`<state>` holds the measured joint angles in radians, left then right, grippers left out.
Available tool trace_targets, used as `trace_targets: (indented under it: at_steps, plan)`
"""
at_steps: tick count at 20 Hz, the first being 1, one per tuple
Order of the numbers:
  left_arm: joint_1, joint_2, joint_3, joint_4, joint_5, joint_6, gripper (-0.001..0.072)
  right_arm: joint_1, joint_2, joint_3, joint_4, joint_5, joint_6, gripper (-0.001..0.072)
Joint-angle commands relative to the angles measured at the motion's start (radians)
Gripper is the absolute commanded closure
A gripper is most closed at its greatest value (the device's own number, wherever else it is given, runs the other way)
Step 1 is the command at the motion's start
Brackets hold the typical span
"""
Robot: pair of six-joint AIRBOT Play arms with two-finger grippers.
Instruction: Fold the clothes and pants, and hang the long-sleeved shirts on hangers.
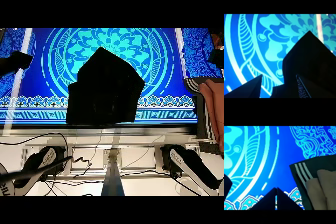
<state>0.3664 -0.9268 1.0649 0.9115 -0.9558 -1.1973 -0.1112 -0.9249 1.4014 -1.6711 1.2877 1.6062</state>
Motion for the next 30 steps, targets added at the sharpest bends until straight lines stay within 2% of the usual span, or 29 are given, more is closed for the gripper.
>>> trace_targets:
  at_steps: [1, 3, 7, 8, 9, 10, 12, 13, 16, 21, 22, 24, 25, 27, 30]
  plan:
    - [0.001, 0.000, 0.000, 0.000, -0.018, -0.016, 0.0203, 0.001, 0.000, 0.000, 0.000, 0.000, 0.000, 0.0679]
    - [0.001, 0.001, 0.000, 0.000, -0.018, -0.046, 0.0203, 0.001, 0.000, 0.000, 0.000, 0.000, 0.000, 0.0679]
    - [0.001, 0.000, -0.002, 0.013, -0.091, -0.045, 0.0213, 0.001, 0.000, 0.000, 0.000, 0.000, 0.000, 0.0679]
    - [0.001, 0.000, -0.002, 0.055, -0.099, -0.044, 0.0250, 0.001, 0.000, 0.000, 0.000, 0.000, 0.000, 0.0679]
    - [0.001, -0.002, -0.002, 0.158, -0.100, -0.044, 0.0443, 0.001, 0.000, 0.000, 0.000, 0.000, 0.000, 0.0679]
    - [0.001, -0.007, -0.003, 0.285, -0.106, -0.044, 0.0689, 0.001, 0.000, 0.000, 0.000, 0.001, 0.000, 0.0679]
    - [0.001, -0.026, -0.017, 0.515, -0.155, -0.092, 0.0683, 0.001, 0.000, 0.000, 0.000, 0.001, 0.000, 0.0679]
    - [0.002, -0.035, -0.031, 0.560, -0.195, -0.117, 0.0683, 0.001, 0.000, 0.000, 0.000, 0.001, 0.000, 0.0679]
    - [-0.002, -0.039, -0.148, 0.475, -0.220, -0.090, 0.0683, 0.001, 0.000, 0.000, 0.000, 0.001, 0.000, 0.0679]
    - [-0.004, -0.022, -0.385, 0.221, -0.248, 0.085, 0.0682, 0.001, -0.002, 0.000, 0.018, -0.024, -0.005, 0.0679]
    - [-0.004, -0.023, -0.409, 0.203, -0.262, 0.106, 0.0644, -0.001, -0.008, 0.000, 0.013, 0.001, -0.034, 0.0680]
    - [-0.006, -0.022, -0.432, 0.201, -0.279, 0.143, 0.0309, -0.001, -0.033, -0.025, 0.006, 0.145, -0.183, 0.0681]
    - [-0.011, -0.021, -0.432, 0.194, -0.275, 0.144, 0.0285, -0.001, -0.039, -0.080, 0.021, 0.188, -0.198, 0.0682]
    - [-0.036, -0.020, -0.432, 0.187, -0.273, 0.144, 0.0285, -0.001, -0.038, -0.251, 0.137, 0.225, -0.229, 0.0682]
    - [-0.100, -0.020, -0.432, 0.187, -0.275, 0.179, 0.0285, 0.000, -0.034, -0.596, 0.491, 0.232, -0.349, 0.0680]
